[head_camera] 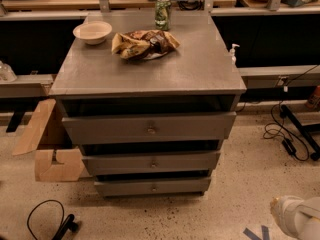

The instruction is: Close bottom drawer

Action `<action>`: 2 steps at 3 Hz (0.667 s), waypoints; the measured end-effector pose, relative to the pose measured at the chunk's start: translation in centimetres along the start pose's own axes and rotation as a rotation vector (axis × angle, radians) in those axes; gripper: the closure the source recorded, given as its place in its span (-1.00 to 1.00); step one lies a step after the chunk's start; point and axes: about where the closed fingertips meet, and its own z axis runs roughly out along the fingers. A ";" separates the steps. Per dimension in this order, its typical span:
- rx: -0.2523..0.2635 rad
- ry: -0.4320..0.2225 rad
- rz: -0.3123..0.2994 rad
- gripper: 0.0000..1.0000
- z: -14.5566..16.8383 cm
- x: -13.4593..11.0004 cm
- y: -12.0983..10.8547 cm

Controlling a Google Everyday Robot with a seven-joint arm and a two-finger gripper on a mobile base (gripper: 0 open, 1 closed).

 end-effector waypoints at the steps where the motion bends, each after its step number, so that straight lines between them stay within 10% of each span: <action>1: 0.001 0.000 -0.001 0.63 0.0 0.0 0.0; 2: 0.001 0.000 -0.002 0.17 -0.1 0.0 -0.1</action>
Offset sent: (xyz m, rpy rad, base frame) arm 0.0002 0.0002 0.0004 -0.0006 -0.0006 0.0007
